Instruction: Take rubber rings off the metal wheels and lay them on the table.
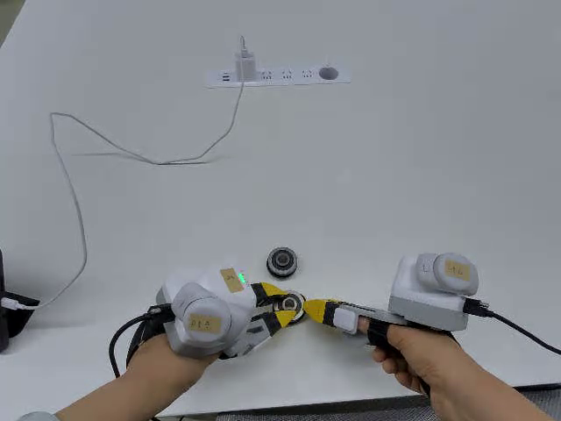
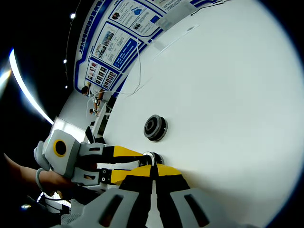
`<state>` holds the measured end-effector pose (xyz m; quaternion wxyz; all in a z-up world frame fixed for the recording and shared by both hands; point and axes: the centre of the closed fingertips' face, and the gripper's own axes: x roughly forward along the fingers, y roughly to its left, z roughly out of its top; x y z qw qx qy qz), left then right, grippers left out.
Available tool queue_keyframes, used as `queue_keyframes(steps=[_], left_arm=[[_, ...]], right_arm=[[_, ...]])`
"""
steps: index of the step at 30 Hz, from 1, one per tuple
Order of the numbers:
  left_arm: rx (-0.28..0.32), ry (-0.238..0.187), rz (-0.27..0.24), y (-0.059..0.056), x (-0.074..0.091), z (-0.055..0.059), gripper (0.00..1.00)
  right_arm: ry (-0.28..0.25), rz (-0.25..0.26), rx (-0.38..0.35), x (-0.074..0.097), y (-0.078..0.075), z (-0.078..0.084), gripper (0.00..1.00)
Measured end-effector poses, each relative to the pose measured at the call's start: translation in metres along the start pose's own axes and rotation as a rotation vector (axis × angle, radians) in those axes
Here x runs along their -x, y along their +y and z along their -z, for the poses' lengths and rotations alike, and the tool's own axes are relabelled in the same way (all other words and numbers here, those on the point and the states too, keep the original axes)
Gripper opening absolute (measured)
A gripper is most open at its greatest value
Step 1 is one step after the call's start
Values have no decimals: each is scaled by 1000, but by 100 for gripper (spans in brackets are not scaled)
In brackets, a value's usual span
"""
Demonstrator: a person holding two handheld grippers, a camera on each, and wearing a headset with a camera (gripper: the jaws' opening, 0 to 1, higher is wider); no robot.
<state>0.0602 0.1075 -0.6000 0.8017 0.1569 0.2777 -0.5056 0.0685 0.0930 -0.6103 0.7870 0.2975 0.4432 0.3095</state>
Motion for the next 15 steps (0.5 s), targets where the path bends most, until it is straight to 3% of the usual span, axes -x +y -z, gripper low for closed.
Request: queue_keyframes(steps=[15], left_arm=[[-3, 6, 2, 0, 0, 1, 13]], right_arm=[[3, 15, 31, 1, 2, 0, 2]])
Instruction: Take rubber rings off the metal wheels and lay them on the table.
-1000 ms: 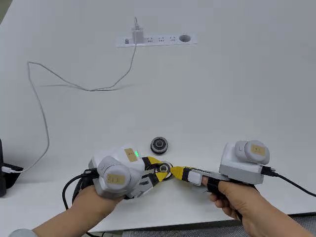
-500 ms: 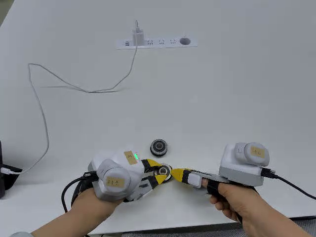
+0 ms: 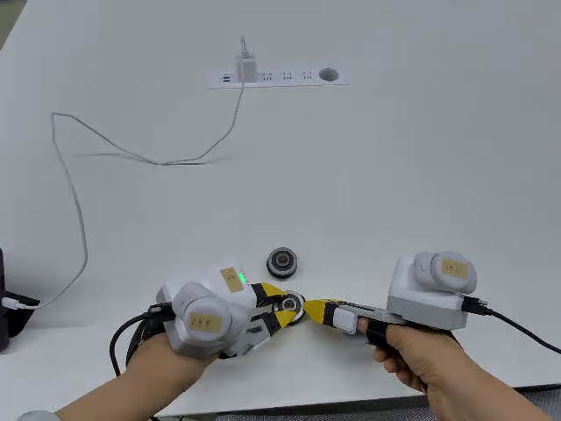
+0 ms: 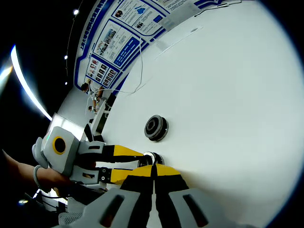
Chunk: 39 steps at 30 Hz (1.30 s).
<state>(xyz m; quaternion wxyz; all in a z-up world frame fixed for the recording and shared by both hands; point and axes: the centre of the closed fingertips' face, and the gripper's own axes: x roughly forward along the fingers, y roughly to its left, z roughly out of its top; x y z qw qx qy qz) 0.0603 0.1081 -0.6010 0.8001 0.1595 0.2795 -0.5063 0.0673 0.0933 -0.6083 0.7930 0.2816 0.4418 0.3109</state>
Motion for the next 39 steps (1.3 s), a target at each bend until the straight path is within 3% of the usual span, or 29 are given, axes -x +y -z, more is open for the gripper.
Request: queue_keyframes(steps=[39], left_arm=[[6, -5, 2, 1, 0, 1, 13]], right_arm=[[-7, -47, -66, -1, 12, 0, 1]])
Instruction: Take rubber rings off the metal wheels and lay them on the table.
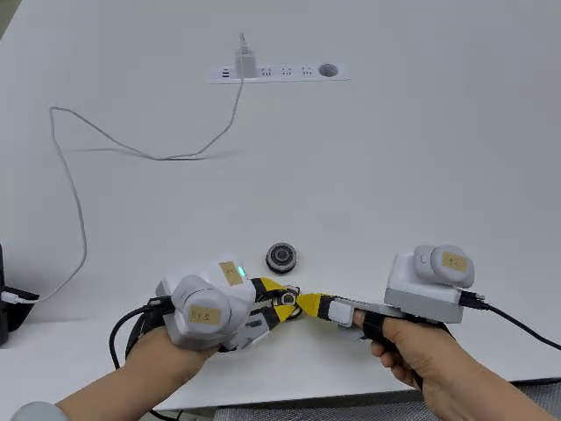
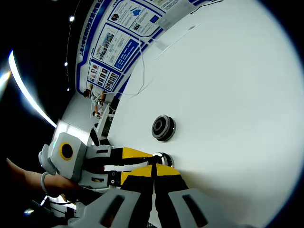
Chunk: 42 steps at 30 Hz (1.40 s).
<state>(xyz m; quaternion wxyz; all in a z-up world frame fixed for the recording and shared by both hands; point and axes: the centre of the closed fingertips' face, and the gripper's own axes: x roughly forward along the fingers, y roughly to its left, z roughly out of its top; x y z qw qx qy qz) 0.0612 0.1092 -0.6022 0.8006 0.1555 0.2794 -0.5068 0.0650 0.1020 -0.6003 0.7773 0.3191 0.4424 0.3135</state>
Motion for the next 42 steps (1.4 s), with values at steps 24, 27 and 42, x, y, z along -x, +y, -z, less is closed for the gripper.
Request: queue_keyframes(steps=[24, 27, 42], left_arm=[[-2, 0, 0, 1, 0, 1, 13], [4, -5, 2, 0, 0, 0, 13], [16, -23, 14, 0, 2, -3, 17]], right_arm=[[-12, -40, -27, 2, 13, 1, 1], [-18, -26, -29, 1, 11, 0, 1], [-29, -1, -23, 1, 4, -1, 2]])
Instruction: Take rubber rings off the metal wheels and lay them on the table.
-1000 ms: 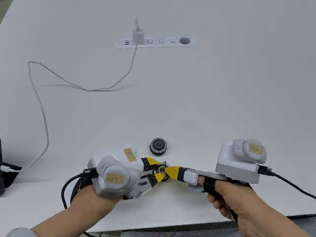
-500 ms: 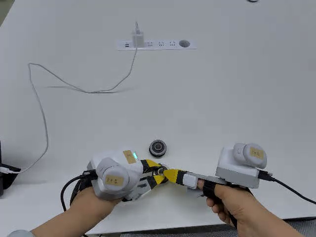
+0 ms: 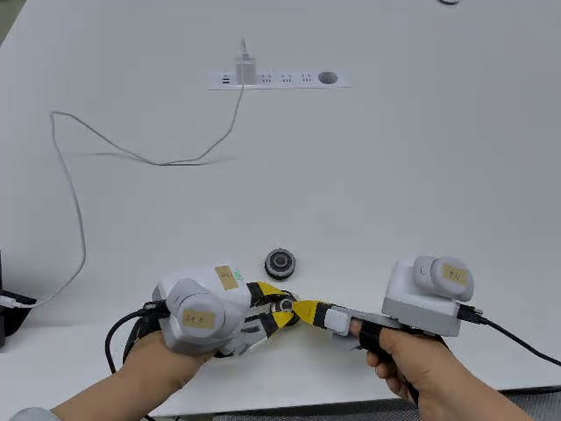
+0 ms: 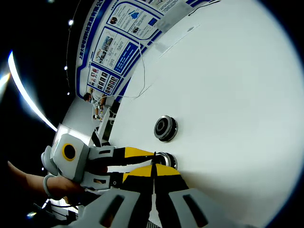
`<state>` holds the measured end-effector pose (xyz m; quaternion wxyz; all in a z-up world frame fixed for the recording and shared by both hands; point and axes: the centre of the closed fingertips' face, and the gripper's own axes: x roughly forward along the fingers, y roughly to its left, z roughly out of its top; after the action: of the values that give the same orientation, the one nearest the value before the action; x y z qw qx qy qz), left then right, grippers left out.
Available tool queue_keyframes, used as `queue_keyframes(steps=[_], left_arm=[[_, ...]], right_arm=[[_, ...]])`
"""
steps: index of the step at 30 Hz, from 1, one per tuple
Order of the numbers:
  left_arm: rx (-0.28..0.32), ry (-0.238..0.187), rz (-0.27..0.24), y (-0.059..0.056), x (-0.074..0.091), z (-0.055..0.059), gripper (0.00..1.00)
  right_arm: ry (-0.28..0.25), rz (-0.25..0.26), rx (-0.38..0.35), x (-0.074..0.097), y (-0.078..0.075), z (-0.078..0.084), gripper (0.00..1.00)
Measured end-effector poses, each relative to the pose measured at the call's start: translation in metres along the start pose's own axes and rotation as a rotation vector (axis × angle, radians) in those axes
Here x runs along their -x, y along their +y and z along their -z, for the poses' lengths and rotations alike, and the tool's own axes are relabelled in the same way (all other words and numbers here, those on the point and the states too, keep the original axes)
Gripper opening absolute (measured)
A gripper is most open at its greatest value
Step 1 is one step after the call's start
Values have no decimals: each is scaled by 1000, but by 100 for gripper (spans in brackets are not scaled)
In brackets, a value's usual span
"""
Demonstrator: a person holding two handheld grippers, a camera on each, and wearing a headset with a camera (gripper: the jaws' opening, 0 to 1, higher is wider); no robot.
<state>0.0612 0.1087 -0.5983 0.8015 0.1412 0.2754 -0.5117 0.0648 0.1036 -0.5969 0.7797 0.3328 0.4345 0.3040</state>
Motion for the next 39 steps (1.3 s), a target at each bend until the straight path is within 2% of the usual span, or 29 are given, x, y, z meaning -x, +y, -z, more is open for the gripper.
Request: queue_keyframes(steps=[18, 22, 27, 39], left_arm=[[4, -19, -14, 0, 5, 0, 29], [2, -21, -17, 0, 5, 1, 35], [4, -16, -22, 1, 6, 3, 37], [16, -32, -39, 5, 9, 4, 40]], right_arm=[[-5, -17, 2, 0, 8, -1, 2], [-12, -29, -5, 1, 13, -3, 2], [-17, -39, -6, 1, 17, -4, 2], [-37, -67, -13, 8, 30, -7, 2]])
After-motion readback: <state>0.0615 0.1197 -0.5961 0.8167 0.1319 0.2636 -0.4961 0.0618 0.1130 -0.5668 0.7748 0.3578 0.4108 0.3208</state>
